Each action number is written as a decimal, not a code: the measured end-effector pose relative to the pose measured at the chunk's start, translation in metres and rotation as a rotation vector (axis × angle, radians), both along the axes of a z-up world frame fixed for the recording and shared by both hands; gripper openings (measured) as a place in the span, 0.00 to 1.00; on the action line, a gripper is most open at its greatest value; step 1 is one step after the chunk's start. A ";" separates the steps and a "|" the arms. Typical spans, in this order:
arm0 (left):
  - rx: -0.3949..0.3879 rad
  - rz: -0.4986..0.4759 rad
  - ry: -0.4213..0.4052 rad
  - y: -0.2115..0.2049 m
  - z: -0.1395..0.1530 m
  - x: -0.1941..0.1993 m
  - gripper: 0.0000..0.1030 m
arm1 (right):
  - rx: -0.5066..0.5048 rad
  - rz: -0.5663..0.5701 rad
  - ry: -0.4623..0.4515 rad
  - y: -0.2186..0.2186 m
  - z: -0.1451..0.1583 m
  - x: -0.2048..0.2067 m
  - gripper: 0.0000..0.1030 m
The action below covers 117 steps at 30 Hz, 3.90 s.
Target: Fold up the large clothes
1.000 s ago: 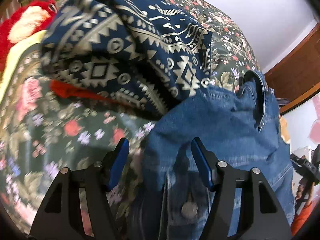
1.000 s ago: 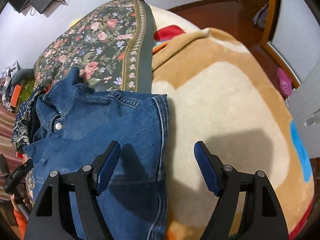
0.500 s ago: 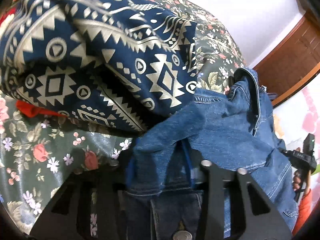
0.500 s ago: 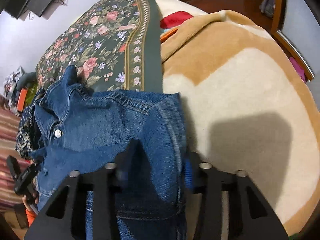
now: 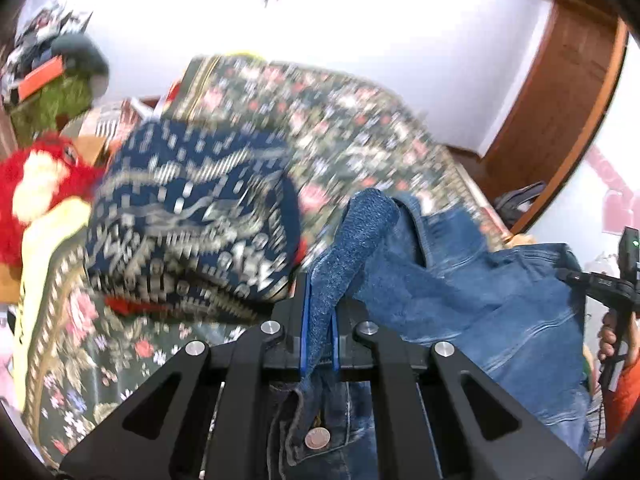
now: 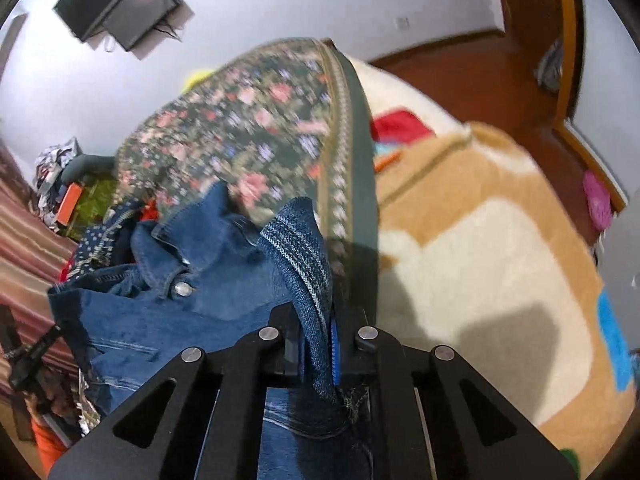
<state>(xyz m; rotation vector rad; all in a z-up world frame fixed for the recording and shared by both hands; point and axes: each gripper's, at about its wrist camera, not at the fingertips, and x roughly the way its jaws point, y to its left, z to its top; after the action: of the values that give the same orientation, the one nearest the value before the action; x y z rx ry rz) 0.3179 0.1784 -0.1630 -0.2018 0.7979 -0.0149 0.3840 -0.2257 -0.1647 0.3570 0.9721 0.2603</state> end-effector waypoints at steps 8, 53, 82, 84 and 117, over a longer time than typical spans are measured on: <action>0.017 -0.058 -0.090 -0.030 0.054 0.022 0.06 | 0.011 0.016 -0.124 0.012 0.052 0.020 0.07; 0.141 0.090 0.108 0.008 0.003 0.116 0.13 | -0.148 -0.092 -0.004 -0.011 0.031 0.069 0.31; -0.014 0.013 0.242 0.010 -0.036 -0.086 0.61 | -0.197 0.063 0.026 0.022 0.031 -0.098 0.79; -0.068 0.025 0.289 0.014 -0.056 -0.095 0.61 | -0.196 0.054 0.072 0.019 0.016 -0.102 0.79; -0.369 0.025 0.239 -0.001 -0.074 -0.119 0.13 | 0.069 0.035 0.152 0.019 -0.036 -0.105 0.13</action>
<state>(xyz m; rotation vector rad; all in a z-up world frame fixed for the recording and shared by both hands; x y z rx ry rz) 0.1988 0.1778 -0.2375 -0.5704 1.0278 -0.1169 0.2792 -0.2068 -0.2011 0.4274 1.1214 0.3023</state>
